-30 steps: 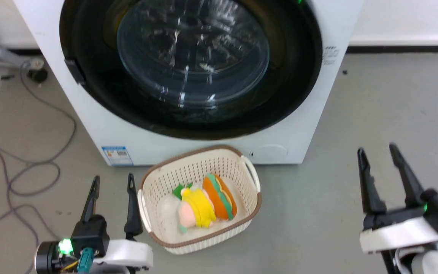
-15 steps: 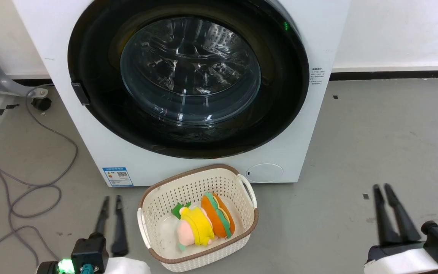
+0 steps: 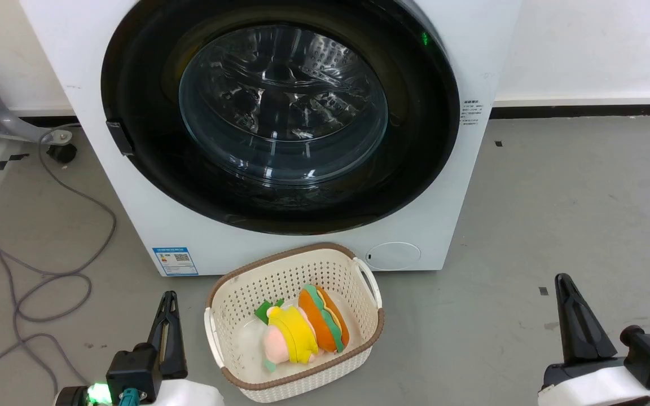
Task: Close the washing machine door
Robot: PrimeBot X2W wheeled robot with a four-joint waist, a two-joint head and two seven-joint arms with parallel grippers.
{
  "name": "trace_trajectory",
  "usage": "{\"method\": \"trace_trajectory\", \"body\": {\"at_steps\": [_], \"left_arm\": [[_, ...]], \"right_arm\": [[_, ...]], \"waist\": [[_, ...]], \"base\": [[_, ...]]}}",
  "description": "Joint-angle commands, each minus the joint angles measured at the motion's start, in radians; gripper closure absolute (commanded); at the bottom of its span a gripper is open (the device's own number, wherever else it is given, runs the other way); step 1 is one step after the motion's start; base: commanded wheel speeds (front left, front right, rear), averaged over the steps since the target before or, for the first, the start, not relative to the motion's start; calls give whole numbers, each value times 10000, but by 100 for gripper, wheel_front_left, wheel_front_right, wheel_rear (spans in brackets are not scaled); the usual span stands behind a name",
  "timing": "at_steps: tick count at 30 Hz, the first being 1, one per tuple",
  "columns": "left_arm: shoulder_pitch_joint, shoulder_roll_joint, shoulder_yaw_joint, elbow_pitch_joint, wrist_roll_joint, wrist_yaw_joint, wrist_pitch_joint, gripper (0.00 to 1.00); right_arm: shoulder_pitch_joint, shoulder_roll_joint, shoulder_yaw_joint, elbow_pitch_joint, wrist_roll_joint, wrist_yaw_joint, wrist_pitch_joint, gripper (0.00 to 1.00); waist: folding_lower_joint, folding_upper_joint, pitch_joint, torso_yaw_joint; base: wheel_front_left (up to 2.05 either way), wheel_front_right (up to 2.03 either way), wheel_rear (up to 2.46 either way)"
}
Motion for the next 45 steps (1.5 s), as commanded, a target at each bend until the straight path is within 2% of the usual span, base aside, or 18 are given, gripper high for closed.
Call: {"method": "trace_trajectory", "body": {"at_steps": [1, 45], "left_arm": [[-57, 11, 43, -62, 43, -50, 69, 100], [-229, -9, 206, -308, 175, -580, 968, 100]], "right_arm": [[-23, 8, 28, -60, -126, -1, 54, 100], [-92, 33, 281, -322, -559, -4, 958, 100]], "waist": [[1, -1, 2, 8], [1, -1, 35, 202]], "base": [[0, 0, 0], [0, 0, 0]]}}
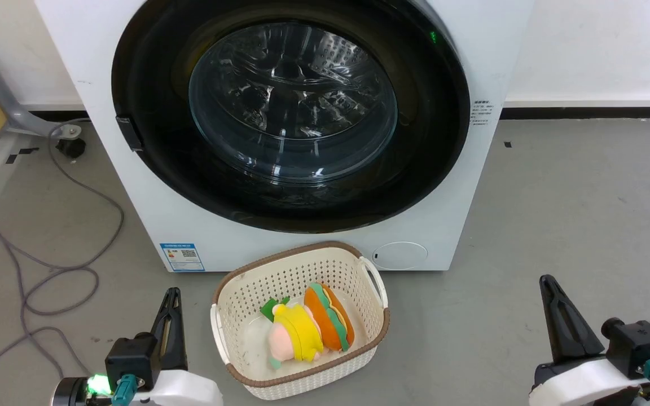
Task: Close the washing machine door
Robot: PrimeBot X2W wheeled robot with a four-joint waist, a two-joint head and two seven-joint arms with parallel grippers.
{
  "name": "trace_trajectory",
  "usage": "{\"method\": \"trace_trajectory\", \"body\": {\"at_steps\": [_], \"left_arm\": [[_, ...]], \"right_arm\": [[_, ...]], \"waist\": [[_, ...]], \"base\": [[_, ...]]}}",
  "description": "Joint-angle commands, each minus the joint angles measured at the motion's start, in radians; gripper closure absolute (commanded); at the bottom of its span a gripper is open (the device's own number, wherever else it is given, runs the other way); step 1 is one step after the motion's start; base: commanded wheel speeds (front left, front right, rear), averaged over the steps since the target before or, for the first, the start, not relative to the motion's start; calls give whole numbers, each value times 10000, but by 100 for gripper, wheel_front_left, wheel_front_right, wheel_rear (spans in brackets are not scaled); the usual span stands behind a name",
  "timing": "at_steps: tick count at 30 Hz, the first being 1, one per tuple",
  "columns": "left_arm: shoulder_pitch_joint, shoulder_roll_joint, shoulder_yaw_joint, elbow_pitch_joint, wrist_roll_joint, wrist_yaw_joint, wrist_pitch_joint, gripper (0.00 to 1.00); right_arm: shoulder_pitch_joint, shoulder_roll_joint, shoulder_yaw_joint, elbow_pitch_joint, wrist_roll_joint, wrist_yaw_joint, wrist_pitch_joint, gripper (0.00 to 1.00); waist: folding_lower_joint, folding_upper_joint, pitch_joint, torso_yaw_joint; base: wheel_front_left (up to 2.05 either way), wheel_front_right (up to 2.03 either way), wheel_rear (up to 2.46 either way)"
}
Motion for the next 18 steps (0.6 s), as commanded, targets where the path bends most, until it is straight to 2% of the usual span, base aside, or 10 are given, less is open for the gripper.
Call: {"method": "trace_trajectory", "body": {"at_steps": [1, 18], "left_arm": [[-142, -2, 35, -47, 84, -63, 74, 100], [-204, -9, 95, -137, 132, -255, 400, 100]], "right_arm": [[-59, 34, 37, -83, -128, -4, 77, 100], [-84, 43, 129, -178, -285, -6, 406, 100]], "waist": [[0, 0, 2, 10], [0, 0, 14, 81]], "base": [[0, 0, 0], [0, 0, 0]]}}
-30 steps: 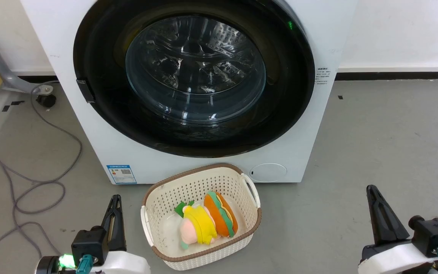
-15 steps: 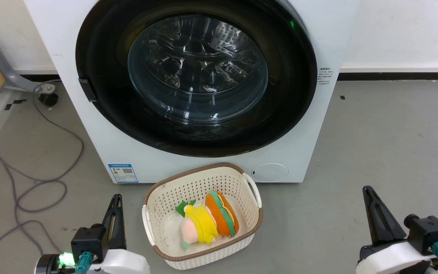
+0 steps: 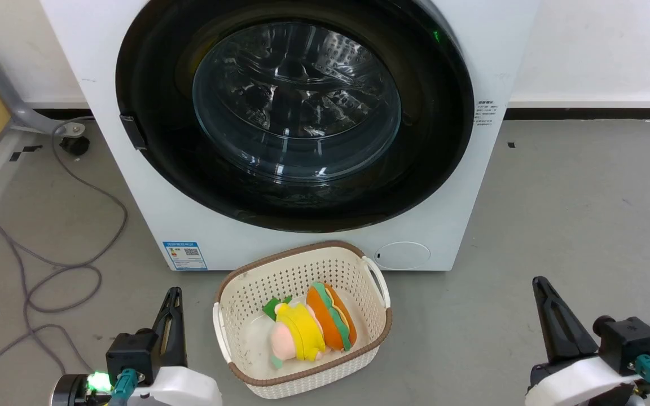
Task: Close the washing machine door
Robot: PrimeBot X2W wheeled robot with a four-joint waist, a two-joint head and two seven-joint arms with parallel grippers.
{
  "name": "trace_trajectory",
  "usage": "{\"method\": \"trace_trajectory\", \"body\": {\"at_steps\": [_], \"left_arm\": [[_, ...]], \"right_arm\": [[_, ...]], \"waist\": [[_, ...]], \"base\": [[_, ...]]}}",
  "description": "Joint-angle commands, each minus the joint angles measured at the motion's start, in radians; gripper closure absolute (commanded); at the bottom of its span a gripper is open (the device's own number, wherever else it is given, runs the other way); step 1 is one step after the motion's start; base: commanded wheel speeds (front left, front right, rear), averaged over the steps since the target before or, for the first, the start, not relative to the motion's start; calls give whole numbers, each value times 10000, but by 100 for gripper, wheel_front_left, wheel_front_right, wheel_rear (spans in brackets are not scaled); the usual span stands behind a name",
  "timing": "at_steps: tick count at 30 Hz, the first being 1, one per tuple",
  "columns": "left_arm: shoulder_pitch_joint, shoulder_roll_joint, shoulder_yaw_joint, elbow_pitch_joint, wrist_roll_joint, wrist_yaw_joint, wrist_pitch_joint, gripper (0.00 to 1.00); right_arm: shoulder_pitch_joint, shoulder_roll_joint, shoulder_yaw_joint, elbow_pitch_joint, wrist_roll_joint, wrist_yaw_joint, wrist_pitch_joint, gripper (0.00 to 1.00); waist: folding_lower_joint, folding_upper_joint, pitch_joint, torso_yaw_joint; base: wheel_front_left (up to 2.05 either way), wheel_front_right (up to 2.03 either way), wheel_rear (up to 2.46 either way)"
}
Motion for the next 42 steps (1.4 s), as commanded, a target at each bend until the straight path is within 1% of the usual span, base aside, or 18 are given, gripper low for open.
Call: {"method": "trace_trajectory", "body": {"at_steps": [1, 42], "left_arm": [[-169, -8, 29, -62, 76, -89, 66, 100], [-329, -27, 182, -291, 198, -583, 903, 100]], "right_arm": [[-82, 43, 26, -80, -118, -6, 70, 100], [-147, 66, 261, -325, -522, -9, 912, 100]], "waist": [[-1, -1, 1, 7], [-1, -1, 33, 187]], "base": [[0, 0, 0], [0, 0, 0]]}}
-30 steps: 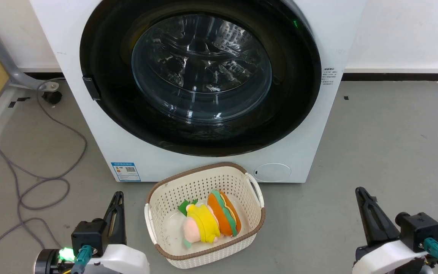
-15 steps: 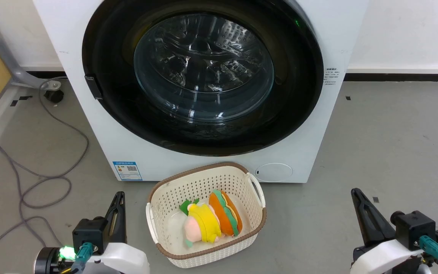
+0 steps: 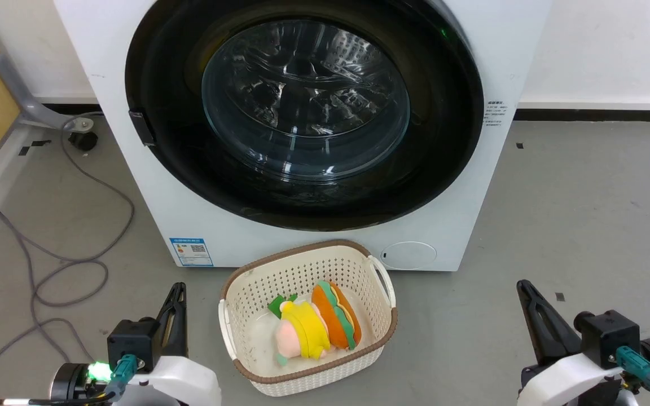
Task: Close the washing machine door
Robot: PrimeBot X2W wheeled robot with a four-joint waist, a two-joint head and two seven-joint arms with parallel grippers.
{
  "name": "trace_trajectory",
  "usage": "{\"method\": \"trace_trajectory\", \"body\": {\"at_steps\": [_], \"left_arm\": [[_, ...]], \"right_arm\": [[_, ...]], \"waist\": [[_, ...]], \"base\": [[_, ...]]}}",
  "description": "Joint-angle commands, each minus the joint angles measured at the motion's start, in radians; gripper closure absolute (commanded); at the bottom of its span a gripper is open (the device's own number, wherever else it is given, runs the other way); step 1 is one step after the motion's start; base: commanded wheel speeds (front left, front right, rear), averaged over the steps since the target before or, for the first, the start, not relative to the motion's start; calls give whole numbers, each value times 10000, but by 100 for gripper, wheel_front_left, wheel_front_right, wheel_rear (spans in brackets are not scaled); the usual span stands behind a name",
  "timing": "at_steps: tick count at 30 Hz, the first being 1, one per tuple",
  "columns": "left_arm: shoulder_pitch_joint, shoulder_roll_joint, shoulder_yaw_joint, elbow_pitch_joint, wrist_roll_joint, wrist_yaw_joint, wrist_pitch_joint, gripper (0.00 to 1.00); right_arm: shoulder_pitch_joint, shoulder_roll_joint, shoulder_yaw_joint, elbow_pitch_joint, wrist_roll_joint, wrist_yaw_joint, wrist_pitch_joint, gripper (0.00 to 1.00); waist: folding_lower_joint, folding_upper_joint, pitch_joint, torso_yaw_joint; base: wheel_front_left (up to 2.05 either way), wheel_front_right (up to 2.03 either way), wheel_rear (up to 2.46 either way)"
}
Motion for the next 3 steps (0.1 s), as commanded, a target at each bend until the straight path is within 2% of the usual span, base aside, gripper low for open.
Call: {"method": "trace_trajectory", "body": {"at_steps": [1, 3], "left_arm": [[-169, -16, 40, -57, 84, -72, 55, 100], [-177, -17, 47, -68, 90, -96, 96, 100]], "right_arm": [[-127, 55, 35, -89, -97, -9, 62, 100], [-130, 56, 47, -101, -116, -9, 103, 100]], "waist": [[0, 0, 1, 9], [0, 0, 3, 17]], "base": [[0, 0, 0], [0, 0, 0]]}}
